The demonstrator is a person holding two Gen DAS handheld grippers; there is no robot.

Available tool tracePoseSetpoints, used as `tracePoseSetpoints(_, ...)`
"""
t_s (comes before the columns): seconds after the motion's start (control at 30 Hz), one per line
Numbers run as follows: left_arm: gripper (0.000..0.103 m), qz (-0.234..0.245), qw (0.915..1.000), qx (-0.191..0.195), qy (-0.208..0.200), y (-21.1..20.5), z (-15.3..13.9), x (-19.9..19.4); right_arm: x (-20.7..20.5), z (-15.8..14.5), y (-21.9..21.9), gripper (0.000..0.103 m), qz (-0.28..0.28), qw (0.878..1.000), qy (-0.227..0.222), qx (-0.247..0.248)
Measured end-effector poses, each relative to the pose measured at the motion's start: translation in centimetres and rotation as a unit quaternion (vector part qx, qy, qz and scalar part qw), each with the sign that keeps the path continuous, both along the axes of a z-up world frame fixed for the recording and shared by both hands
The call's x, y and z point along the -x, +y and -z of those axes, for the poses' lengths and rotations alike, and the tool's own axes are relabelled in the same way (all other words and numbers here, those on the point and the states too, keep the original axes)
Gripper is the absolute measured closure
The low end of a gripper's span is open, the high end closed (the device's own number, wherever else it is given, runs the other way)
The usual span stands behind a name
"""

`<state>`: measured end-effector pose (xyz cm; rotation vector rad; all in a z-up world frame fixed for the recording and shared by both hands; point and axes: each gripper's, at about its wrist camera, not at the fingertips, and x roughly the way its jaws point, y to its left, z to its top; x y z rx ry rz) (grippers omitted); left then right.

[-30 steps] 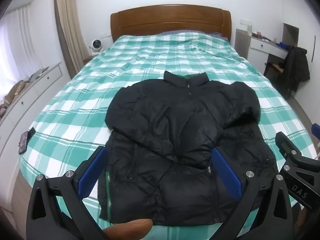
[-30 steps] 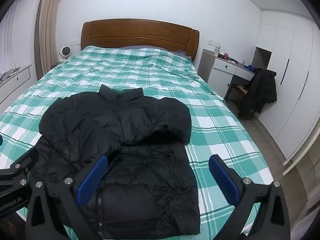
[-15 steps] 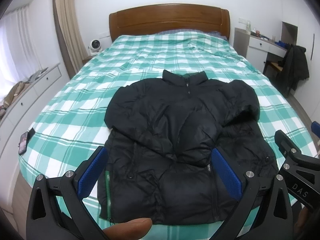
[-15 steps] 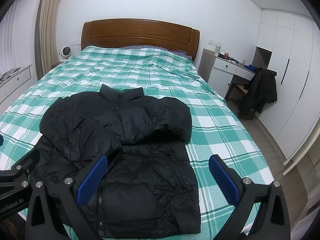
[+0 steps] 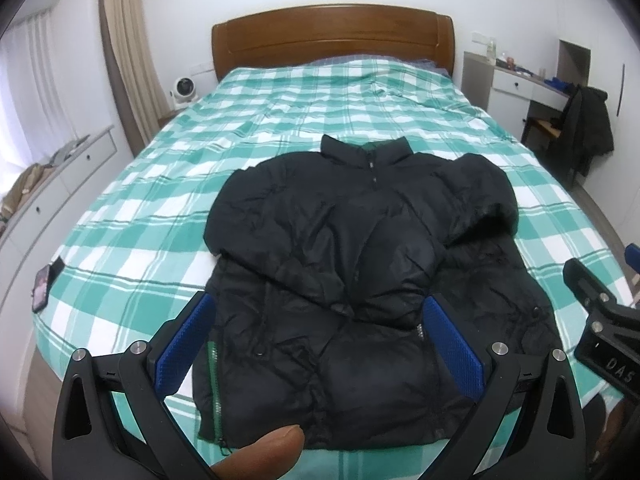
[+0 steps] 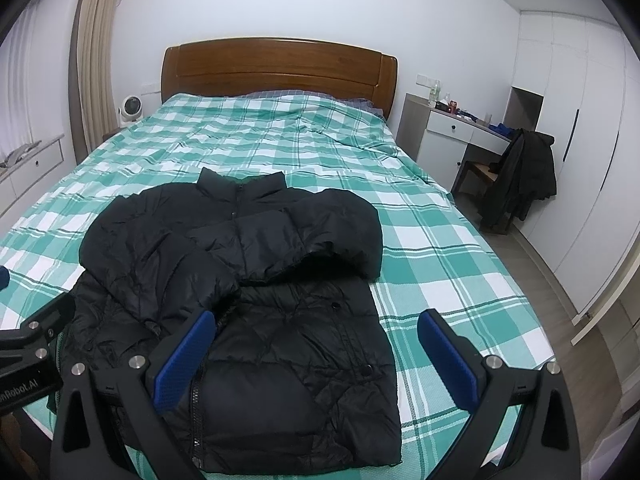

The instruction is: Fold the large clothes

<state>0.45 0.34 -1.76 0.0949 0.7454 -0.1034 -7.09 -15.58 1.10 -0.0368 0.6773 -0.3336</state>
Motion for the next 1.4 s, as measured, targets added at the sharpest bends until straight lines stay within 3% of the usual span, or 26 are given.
tracePoseSetpoints(0.17, 0.000, -0.005, 0.9994, 0.025, 0.022, 0.8, 0.5, -0.3, 0.2, 0.5, -0.5, 0.000, -0.022, 1.000, -0.002, -0.021)
tracePoseSetpoints(0.4, 0.000, -0.019, 0.9997, 0.011, 0.011, 1.4, 0.6, -0.1, 0.5, 1.3, -0.1, 0.000, -0.044, 0.999, -0.002, -0.023)
tracePoseSetpoints(0.57, 0.000, -0.007, 0.9998, 0.016, 0.009, 1.8, 0.3, 0.1, 0.5, 1.5, 0.7, 0.000, -0.081, 0.996, 0.000, -0.042)
tracePoseSetpoints(0.7, 0.000, 0.015, 0.9996, 0.017, 0.015, 1.4, 0.4, 0.1, 0.3, 2.0, 1.0, 0.000, -0.076, 0.996, 0.011, -0.034)
tracePoseSetpoints(0.87, 0.000, 0.004, 0.9998, -0.015, 0.011, 0.7, 0.9, 0.1, -0.2, 3.4, 1.0, 0.000, -0.063, 0.997, 0.048, -0.006)
tracePoseSetpoints(1.07, 0.000, 0.014, 0.9995, -0.014, 0.025, 1.2, 2.5, -0.8, -0.3, 4.6, -0.6, 0.000, -0.068, 0.996, 0.056, -0.032)
tracePoseSetpoints(1.17, 0.000, 0.024, 0.9985, -0.048, 0.012, 1.4, 3.9, -0.7, -1.1, 5.3, -1.7, 0.000, -0.065, 0.997, 0.042, -0.005)
tracePoseSetpoints(1.3, 0.000, 0.035, 0.9953, -0.086, 0.028, 1.0, 6.0, -1.1, -2.9, 7.0, -3.4, 0.000, -0.054, 0.995, 0.072, 0.030)
tracePoseSetpoints(1.4, 0.000, 0.071, 0.9952, -0.055, 0.038, 0.1, 6.6, -1.7, -2.9, 7.5, -4.8, 0.000, -0.048, 0.996, 0.071, 0.011)
